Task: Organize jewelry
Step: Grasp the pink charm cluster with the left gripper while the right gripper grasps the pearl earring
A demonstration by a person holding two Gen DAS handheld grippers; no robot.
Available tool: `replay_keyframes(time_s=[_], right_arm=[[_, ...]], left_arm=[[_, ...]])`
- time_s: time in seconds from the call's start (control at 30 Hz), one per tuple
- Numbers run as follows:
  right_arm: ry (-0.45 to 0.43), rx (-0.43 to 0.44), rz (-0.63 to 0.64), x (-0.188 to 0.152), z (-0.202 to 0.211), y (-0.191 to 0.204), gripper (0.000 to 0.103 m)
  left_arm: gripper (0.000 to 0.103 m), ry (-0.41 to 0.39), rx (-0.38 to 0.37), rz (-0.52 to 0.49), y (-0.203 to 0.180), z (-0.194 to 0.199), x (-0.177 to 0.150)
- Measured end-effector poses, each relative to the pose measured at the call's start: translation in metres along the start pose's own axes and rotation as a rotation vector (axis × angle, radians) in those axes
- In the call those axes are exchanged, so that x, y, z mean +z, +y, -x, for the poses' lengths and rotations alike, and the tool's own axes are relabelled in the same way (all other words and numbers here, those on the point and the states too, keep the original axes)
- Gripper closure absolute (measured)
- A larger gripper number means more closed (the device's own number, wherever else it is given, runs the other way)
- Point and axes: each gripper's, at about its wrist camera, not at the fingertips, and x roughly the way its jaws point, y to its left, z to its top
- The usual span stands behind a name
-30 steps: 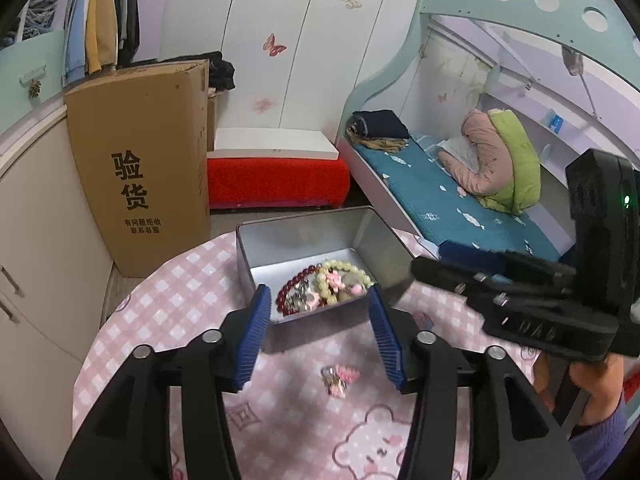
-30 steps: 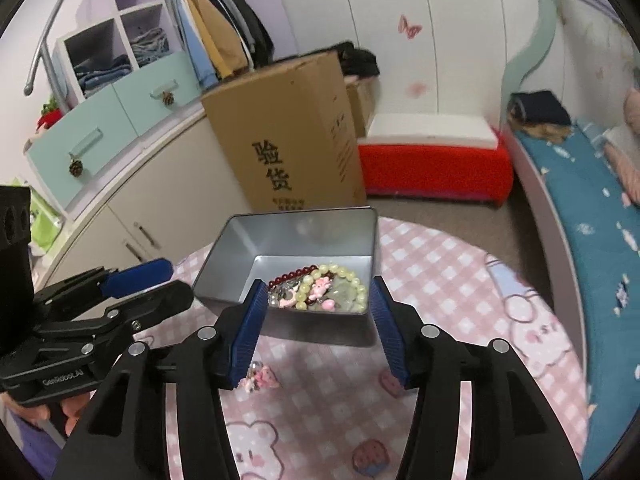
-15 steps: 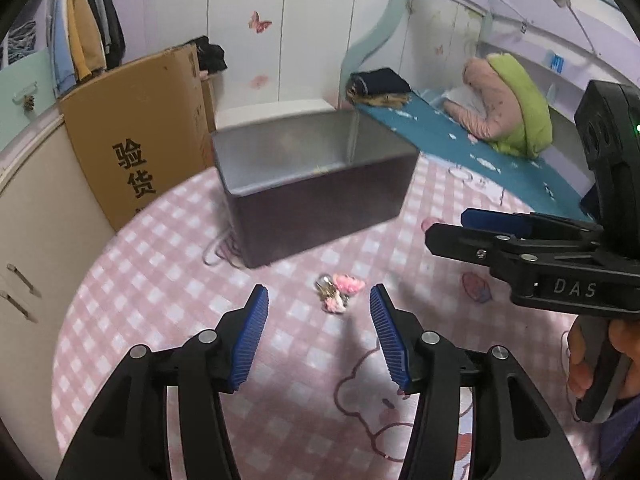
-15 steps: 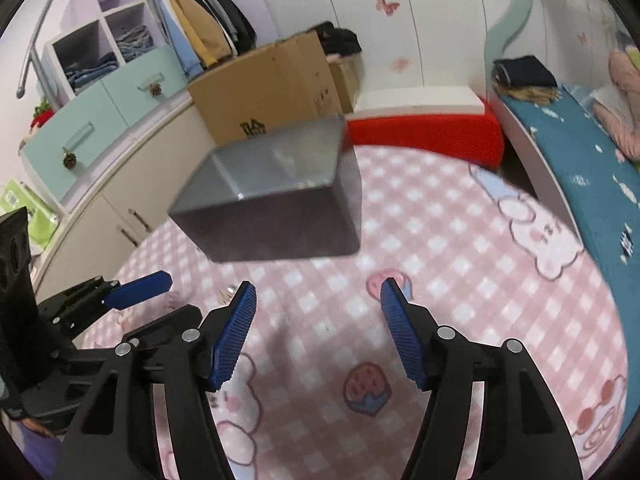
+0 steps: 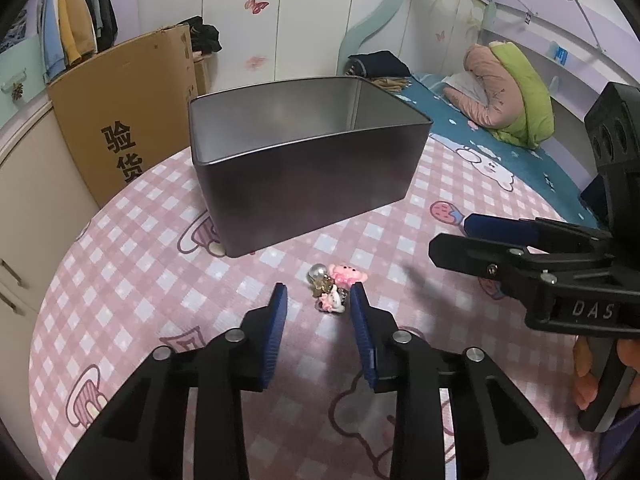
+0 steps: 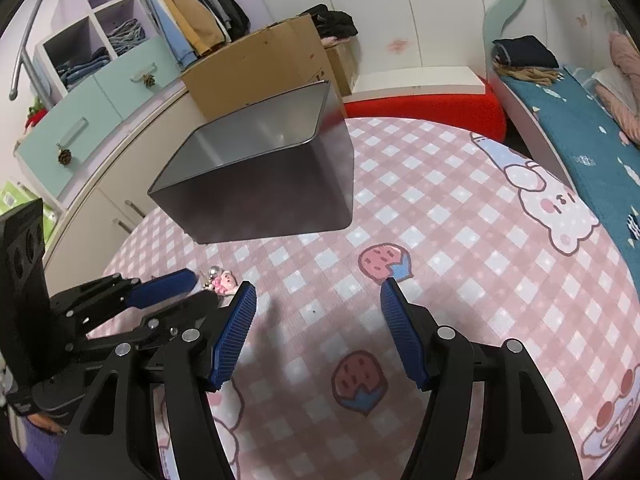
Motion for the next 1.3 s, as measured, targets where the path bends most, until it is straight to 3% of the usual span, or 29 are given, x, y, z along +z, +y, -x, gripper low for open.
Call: replay_keyframes(time_s=[0.03,0.1,0.33,0.47,0.57,0.63,0.9,1.1,1.3], right_arm=[[0.000,-0.002,0.002,0.000,0.000,0.001,0.040],[0.000,-0.001,0.001,0.000,0.000,0.000,0.040],[0.000,-0.012,0.011,-0.001,-0.001,0.002,0.040],[0.001,-0.032,0.032,-0.002,-0.002,0.006,0.040],[0.009,-0.029,0.061,-0.003,-0.004,0.013,0.040],[0.013,-0.070,0.114,-0.005,-0.007,0.025,0.040],[0.055,-0.072,0.274,-0.003,-0.026,0.077,0.040],[0.060,-0.074,0.337,0.008,-0.041,0.108,0.041],[0.087,-0.063,0.360,0.008,-0.057,0.121,0.070]], left_arm=[[0.086,0.000,0.001,-0.003,0.000,0.000,0.000],[0.091,0.001,-0.003,-0.003,0.000,0.000,0.000],[0.091,-0.002,-0.022,0.011,0.003,0.006,-0.003],[0.091,-0.024,-0.077,0.060,0.017,0.021,-0.010],[0.091,-0.040,-0.073,0.089,0.026,0.030,-0.017],[0.091,-0.045,-0.071,0.115,0.034,0.035,-0.022],[0.091,-0.057,0.003,0.223,0.067,0.040,-0.032],[0.091,-0.071,0.062,0.243,0.077,0.042,-0.033],[0.091,-0.073,0.089,0.252,0.081,0.044,-0.033]])
